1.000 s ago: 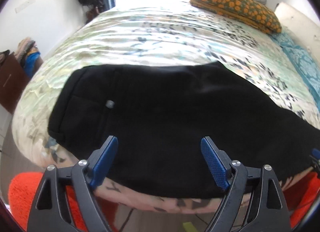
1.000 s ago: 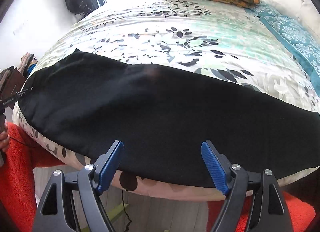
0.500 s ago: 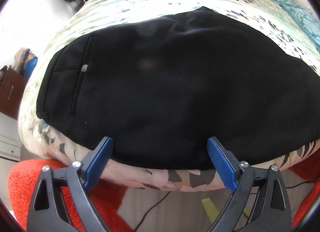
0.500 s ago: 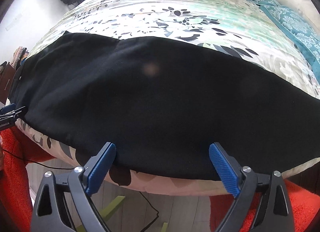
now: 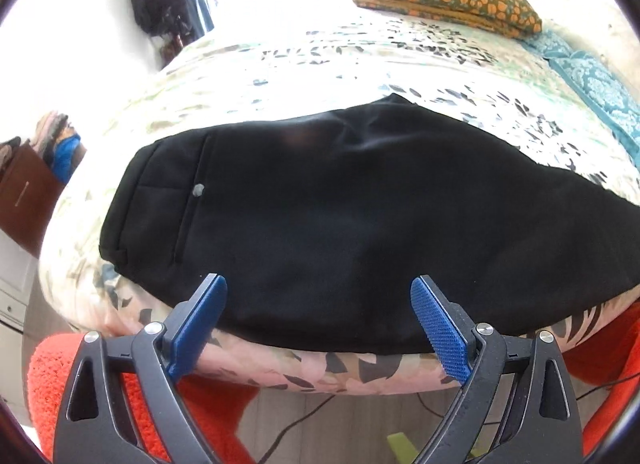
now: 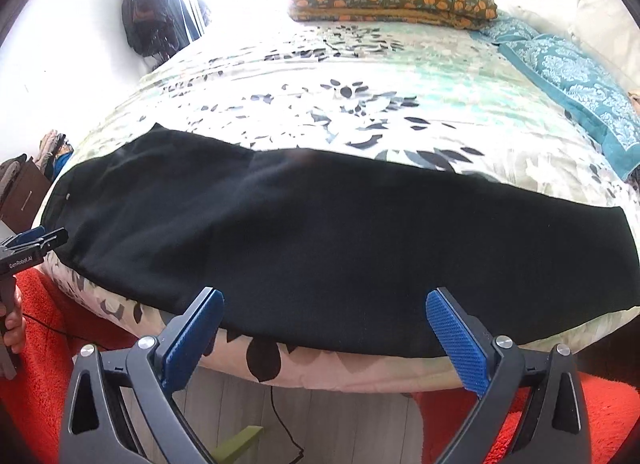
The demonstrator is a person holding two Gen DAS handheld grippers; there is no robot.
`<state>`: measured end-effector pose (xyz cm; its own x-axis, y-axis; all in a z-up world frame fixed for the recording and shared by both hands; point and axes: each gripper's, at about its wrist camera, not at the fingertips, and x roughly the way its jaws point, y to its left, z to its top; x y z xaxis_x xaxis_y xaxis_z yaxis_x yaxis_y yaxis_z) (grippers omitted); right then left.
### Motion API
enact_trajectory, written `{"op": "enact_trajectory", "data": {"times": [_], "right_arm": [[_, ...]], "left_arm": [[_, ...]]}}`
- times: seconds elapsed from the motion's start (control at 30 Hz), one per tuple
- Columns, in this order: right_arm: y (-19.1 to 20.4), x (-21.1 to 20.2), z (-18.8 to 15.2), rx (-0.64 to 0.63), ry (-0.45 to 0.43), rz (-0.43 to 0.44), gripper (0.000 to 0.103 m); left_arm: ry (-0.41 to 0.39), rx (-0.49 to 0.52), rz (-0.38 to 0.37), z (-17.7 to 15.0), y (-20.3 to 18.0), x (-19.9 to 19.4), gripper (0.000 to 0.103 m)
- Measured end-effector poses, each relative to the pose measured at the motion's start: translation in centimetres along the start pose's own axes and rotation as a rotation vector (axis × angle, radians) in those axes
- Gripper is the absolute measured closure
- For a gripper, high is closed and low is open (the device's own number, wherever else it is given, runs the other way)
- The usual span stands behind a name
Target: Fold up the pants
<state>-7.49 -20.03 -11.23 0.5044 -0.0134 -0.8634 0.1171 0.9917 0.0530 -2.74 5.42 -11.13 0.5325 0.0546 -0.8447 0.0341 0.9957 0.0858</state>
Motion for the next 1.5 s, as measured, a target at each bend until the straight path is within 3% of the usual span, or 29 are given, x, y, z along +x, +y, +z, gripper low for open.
{"op": "enact_trajectory", "data": {"times": [0.13, 0.7, 1.07, 1.5], "right_arm": [[0.2, -1.0, 0.3, -0.007, -0.045, 0.004, 0.002], [0.6, 0.1, 0.0, -0.031, -0.013, -0.013, 0.002], [0.5, 0.6, 0.0, -0.027, -0.010, -0.016, 0.002], [-2.0, 0.6, 0.1, 0.085, -0.003, -0.001, 0.002]], "left_arm": [[-0.001, 0.015, -0.004, 0.1, -0.5, -0.2, 0.008], [0.030, 0.026, 0.010, 0.3, -1.4, 0.7, 0.008], [0.005, 0.043, -0.021, 0.3, -2.4, 0.5, 0.008], [-0.003, 0.083, -0.024, -0.1, -3.6, 0.3, 0.008]]}}
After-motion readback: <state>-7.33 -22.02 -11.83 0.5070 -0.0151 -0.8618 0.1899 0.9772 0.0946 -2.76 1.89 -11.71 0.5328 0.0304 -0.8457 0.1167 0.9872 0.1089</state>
